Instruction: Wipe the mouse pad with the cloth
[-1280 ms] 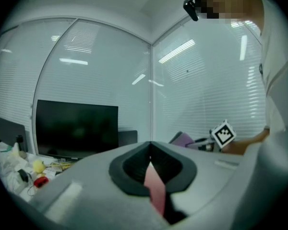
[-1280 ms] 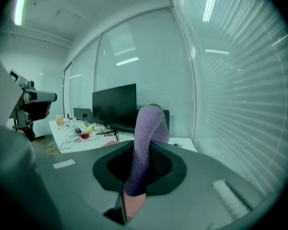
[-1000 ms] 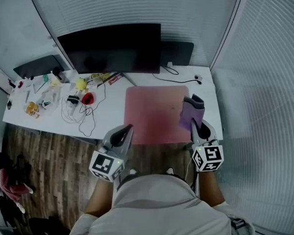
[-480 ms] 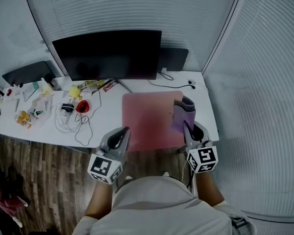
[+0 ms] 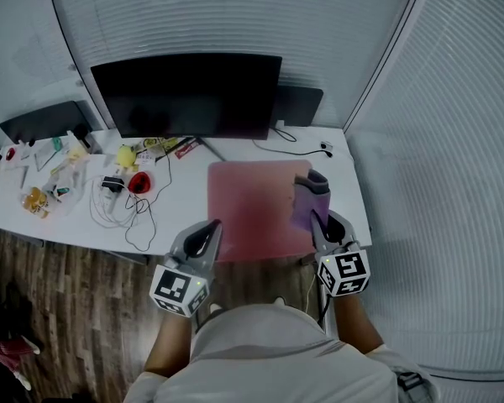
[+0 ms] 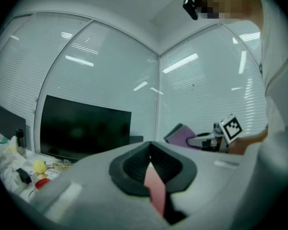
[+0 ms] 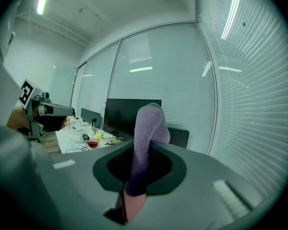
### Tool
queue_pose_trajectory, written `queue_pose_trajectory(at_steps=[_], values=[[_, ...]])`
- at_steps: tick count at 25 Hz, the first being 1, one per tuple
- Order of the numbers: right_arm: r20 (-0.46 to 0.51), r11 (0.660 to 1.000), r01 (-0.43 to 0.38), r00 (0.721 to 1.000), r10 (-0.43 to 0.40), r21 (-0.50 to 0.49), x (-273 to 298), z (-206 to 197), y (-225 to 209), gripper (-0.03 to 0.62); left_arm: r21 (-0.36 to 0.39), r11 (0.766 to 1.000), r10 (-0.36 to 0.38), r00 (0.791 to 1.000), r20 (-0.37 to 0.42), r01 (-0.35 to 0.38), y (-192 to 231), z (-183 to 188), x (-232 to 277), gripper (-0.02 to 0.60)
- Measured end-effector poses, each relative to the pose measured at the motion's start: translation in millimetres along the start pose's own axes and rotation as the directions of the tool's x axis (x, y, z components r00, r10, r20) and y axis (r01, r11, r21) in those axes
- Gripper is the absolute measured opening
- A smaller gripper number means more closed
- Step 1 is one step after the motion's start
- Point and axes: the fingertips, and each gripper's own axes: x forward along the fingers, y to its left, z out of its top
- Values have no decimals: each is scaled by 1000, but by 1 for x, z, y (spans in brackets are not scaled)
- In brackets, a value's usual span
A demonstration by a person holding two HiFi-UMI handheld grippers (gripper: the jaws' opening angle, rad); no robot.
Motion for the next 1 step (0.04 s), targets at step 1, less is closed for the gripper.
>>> queue_pose_trajectory(at_steps=[1], values=[[-8, 1000, 0, 1000, 0, -4, 0, -2, 1, 44, -1, 1000, -1, 1000, 0, 1, 0, 0, 0, 3]])
